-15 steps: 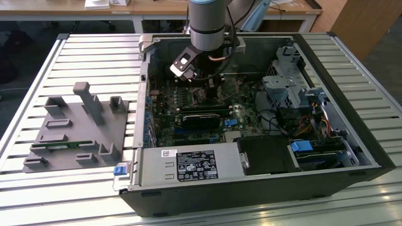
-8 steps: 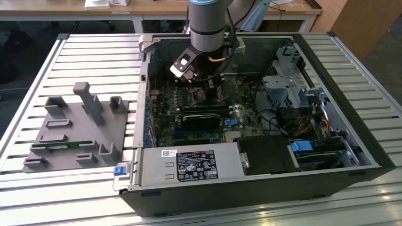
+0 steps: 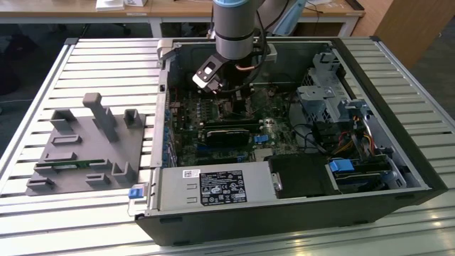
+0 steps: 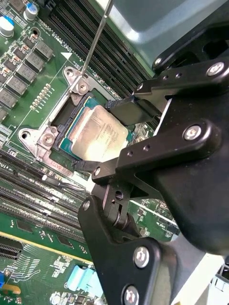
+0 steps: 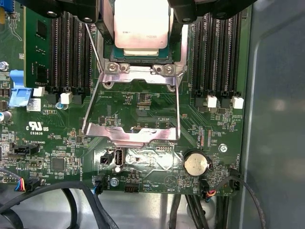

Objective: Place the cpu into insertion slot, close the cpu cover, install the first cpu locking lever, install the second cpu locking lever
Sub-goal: 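Place the cpu into insertion slot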

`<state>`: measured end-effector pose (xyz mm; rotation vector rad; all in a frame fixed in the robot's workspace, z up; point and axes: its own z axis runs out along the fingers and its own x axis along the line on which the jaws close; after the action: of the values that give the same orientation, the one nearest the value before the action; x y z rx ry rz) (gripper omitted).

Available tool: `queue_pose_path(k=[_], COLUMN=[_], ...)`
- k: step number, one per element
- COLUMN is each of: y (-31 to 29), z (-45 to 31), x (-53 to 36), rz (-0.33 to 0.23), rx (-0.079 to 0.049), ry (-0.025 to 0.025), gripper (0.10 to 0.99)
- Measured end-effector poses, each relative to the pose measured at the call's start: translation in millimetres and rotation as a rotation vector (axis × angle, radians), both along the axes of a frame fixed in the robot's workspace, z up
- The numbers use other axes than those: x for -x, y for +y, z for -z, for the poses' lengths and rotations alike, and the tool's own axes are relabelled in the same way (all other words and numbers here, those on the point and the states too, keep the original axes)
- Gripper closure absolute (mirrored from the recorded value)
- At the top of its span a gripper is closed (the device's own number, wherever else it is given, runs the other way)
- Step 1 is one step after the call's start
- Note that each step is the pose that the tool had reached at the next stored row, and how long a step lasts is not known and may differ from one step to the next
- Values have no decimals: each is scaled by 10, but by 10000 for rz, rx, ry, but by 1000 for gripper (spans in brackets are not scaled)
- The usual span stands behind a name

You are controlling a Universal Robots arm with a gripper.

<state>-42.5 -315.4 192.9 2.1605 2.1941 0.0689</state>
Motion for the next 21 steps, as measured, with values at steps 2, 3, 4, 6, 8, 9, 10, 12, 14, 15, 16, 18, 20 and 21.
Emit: queue_pose_path(k=[2,3,4,6,8,9,10,12,14,15,16,18,20,21], y=[0,1,1,1,1,1,1,1,1,1,1,0,0,1], z=[0,1,1,1,2,2,2,1,1,1,1,1,1,2], x=[0,0,0,0,-1,-1,-1,0,0,0,0,0,-1,-3], rz=[0,0,0,0,0,0,0,0,0,0,-1,0,0,-2], rx=[0,-1,-1,-1,-2,-1,0,1,1,1,1,3,4,1], ry=[0,-1,-1,-2,-2,-2,-2,-1,-2,-1,-2,0,1,-2], gripper=[545,545,545,545,533,533,471,471,471,471,471,471,486,545])
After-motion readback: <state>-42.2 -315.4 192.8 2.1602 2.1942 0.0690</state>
